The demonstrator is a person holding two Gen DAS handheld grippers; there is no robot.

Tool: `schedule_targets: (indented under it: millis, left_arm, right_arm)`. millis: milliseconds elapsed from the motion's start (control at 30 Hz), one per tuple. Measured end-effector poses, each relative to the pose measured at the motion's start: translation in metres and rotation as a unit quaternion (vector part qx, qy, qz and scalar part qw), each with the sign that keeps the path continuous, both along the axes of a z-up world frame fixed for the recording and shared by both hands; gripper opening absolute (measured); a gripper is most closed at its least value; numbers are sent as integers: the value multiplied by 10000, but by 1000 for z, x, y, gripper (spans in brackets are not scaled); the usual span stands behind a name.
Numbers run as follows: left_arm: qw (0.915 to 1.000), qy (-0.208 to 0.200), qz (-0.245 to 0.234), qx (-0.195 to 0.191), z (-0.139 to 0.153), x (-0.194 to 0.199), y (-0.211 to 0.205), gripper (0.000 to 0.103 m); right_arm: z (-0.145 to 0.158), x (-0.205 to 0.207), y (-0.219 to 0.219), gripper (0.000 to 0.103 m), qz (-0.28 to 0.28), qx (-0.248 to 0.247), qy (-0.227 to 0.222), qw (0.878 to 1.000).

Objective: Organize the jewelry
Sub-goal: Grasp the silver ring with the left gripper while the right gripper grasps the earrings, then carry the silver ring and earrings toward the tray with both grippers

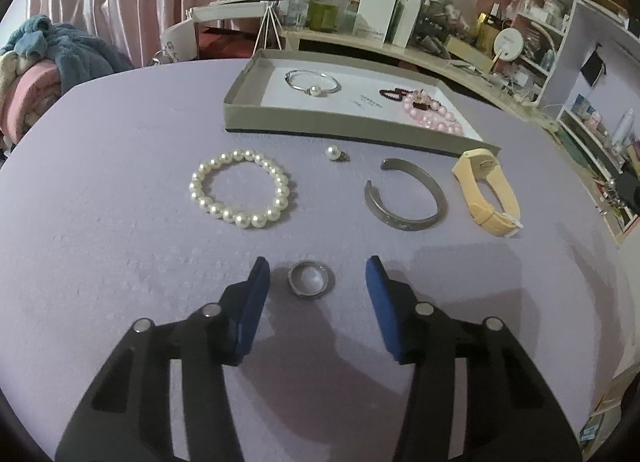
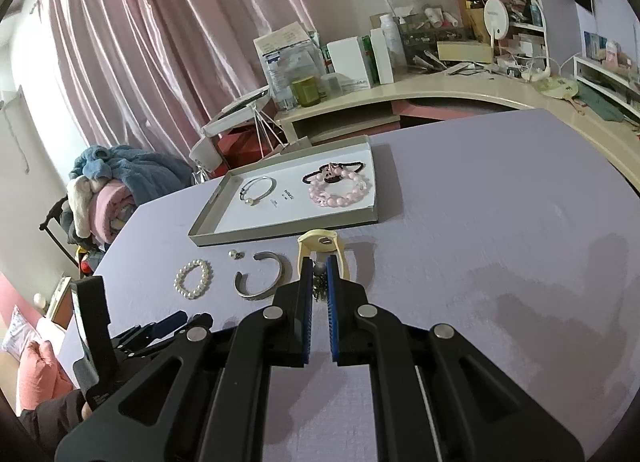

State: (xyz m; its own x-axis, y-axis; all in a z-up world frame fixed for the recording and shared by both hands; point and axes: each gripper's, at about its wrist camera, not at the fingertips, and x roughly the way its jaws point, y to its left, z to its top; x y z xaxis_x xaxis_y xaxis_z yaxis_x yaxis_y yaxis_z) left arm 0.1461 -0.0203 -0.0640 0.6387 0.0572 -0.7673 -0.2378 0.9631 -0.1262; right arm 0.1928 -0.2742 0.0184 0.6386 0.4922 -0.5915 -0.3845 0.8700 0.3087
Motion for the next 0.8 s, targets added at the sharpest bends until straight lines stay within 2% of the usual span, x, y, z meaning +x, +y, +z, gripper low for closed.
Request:
schedule_targets:
  millis: [100, 167, 400, 500, 800]
  left_arm:
    - [9999, 51, 33, 116, 0, 2, -4, 36]
    - [9998, 85, 104, 176, 0, 3, -4, 22]
    - [9999, 111, 33, 71, 2, -5, -4, 21]
    - [10000, 32, 24, 33, 14, -11, 0, 21]
    - [9982, -574, -53, 184, 94, -16, 24, 21]
  right_arm:
    - [1, 4, -4, 7, -18, 79, 26, 10000]
    - [1, 7, -6, 7, -30, 142, 57, 9999]
    - [6, 12, -4, 7, -6, 281, 124, 9995]
    - [13, 13, -2, 7, 20, 352, 119, 9993]
    - [52, 24, 13, 7, 44, 568, -129, 9983]
